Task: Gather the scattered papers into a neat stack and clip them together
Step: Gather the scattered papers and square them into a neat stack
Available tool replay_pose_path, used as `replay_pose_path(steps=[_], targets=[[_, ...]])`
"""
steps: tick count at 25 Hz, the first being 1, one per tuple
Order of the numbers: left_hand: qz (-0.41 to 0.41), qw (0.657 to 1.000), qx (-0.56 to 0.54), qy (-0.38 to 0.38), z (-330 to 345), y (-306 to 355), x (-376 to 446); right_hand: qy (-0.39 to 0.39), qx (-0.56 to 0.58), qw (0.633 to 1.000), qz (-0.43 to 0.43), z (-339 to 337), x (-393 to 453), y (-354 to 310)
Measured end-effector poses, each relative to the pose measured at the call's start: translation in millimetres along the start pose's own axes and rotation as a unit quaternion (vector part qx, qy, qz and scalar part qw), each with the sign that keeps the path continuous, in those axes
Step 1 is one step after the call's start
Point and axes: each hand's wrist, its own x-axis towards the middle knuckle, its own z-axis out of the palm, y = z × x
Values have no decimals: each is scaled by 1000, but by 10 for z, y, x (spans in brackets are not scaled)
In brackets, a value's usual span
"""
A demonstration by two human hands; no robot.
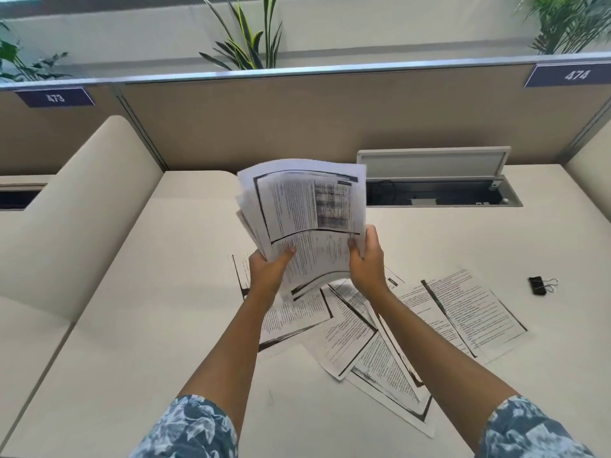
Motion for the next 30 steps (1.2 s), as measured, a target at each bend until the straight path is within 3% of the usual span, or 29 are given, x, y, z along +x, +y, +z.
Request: replay_pose_path(steps=[10, 18, 26, 30], targets=[[57, 998, -4, 12, 19, 164, -20, -16, 79, 997, 4, -49, -11, -88], [63, 997, -27, -37, 199, 80, -67, -25, 135, 987, 80, -8, -77, 81], [77, 996, -42, -27, 190, 271, 49, 27, 79, 996, 4, -66, 31, -31], [69, 997, -21, -31, 211, 257, 78, 7, 92, 995, 24, -55, 78, -4]])
